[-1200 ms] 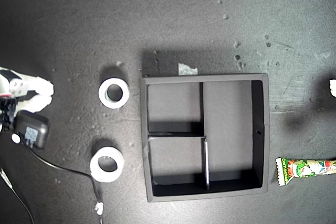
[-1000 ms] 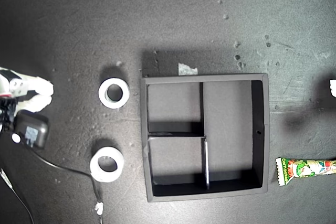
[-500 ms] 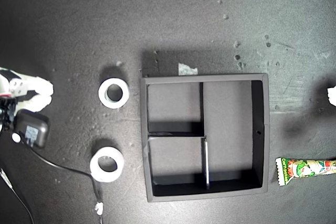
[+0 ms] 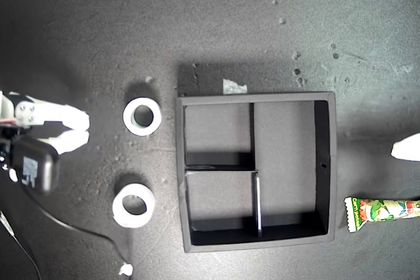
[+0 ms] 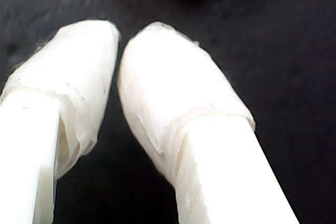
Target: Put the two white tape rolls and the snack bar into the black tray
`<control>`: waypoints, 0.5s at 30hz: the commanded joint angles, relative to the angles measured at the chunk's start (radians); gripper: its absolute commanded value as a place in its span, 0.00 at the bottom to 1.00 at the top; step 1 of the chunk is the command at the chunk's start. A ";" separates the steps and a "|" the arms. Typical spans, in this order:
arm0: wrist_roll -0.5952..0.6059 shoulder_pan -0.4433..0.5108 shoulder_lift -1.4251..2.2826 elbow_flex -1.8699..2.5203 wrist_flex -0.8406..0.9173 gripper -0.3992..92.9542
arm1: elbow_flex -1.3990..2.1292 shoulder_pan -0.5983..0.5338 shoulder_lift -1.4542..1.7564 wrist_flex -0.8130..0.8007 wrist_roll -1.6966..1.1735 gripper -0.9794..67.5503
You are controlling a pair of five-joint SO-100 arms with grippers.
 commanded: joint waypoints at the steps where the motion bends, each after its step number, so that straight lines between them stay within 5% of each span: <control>1: -0.003 0.017 0.048 0.058 -0.150 0.00 | 0.012 -0.009 0.006 -0.150 0.060 0.01; 7: 0.064 0.086 0.046 0.058 -0.399 0.00 | 0.012 0.051 0.006 -0.342 0.356 0.01; 15: 0.282 0.021 0.046 0.052 -0.598 0.09 | 0.012 0.066 0.006 -0.382 0.552 0.01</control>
